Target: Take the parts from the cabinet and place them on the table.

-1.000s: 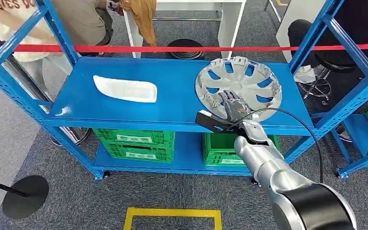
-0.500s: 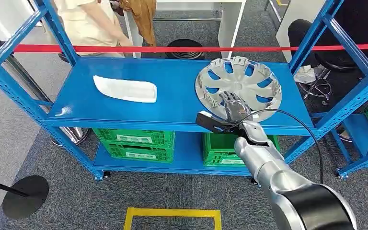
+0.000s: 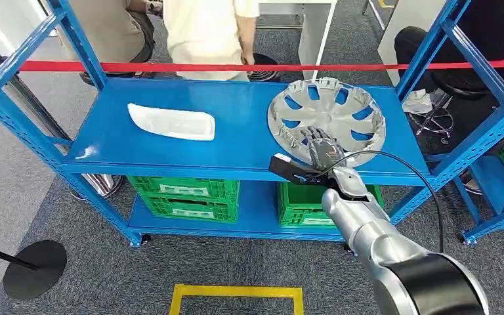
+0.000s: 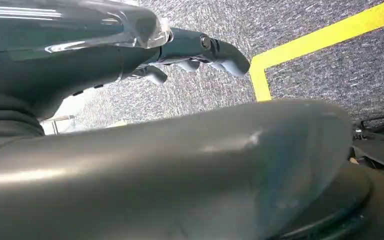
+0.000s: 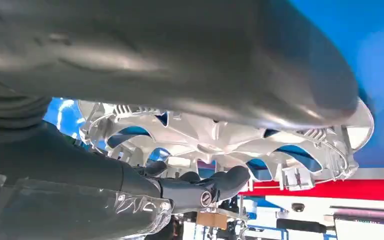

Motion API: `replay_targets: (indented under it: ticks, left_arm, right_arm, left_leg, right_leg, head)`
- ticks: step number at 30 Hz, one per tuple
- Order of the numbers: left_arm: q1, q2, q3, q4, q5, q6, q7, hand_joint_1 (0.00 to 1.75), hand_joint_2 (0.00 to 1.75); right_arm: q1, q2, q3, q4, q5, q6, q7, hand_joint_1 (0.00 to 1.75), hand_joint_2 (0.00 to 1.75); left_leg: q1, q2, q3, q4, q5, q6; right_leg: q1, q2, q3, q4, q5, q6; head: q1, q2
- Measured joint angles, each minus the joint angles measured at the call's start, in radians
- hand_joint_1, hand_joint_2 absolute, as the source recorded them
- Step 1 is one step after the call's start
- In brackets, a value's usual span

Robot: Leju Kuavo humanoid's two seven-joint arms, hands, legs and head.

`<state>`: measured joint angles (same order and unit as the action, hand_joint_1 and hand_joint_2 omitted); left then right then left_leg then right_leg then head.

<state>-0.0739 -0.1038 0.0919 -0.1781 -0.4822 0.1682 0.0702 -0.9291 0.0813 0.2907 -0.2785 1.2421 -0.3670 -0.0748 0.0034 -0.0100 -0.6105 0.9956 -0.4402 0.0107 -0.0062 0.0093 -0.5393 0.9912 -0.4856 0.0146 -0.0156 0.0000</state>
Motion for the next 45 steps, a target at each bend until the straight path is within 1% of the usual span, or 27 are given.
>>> replay_targets:
  ticks: [31,37,40,42,44,45]
  left_arm:
    - [0.000,-0.002,0.000,0.000,0.000,0.003,-0.008,0.00,0.00]
    - [0.000,-0.002,0.000,0.000,-0.001,0.002,-0.011,0.00,0.00]
    - [0.000,0.000,0.000,0.000,-0.001,0.001,-0.011,0.00,0.00]
    - [0.000,0.000,0.000,0.000,-0.001,0.001,-0.011,0.00,0.00]
    - [-0.001,0.000,0.000,0.000,-0.001,0.001,-0.012,0.00,0.00]
    - [-0.001,0.000,0.000,0.000,-0.001,0.001,-0.012,0.00,0.00]
  right_arm:
    - [0.003,0.000,0.000,0.001,0.003,0.000,-0.002,0.00,0.00]
    - [0.004,0.002,0.000,0.001,0.003,0.001,-0.006,0.00,0.00]
    - [0.004,0.002,0.000,0.001,0.003,0.000,-0.006,0.00,0.00]
    - [0.004,0.002,0.000,0.001,0.003,0.001,-0.008,0.00,0.00]
    - [0.003,0.003,0.000,0.001,0.003,0.000,-0.009,0.00,0.00]
    - [0.004,0.004,0.000,-0.001,0.003,0.000,-0.009,0.00,0.00]
  left_leg:
    - [0.000,0.000,0.000,0.000,0.000,0.000]
    - [-0.003,-0.001,0.000,0.001,-0.001,0.001]
    - [-0.006,-0.001,0.000,0.003,-0.004,0.004]
    - [-0.009,-0.001,0.000,0.005,-0.007,0.009]
    - [-0.011,-0.001,0.001,0.002,-0.009,0.014]
    - [0.001,0.001,0.014,-0.011,-0.004,0.020]
  right_leg:
    - [0.000,0.000,0.000,0.000,0.000,0.000]
    - [-0.002,0.000,0.001,-0.001,0.000,0.001]
    - [-0.005,0.000,0.001,-0.001,-0.001,0.003]
    - [-0.008,0.000,0.002,-0.002,-0.002,0.007]
    - [-0.010,0.000,0.004,-0.006,-0.003,0.014]
    - [-0.009,0.000,0.004,-0.003,-0.010,0.019]
  head:
    - [0.000,0.000]
    - [0.000,0.000]
    - [0.000,0.000]
    - [0.000,0.000]
    - [-0.001,0.000]
    - [-0.001,0.000]
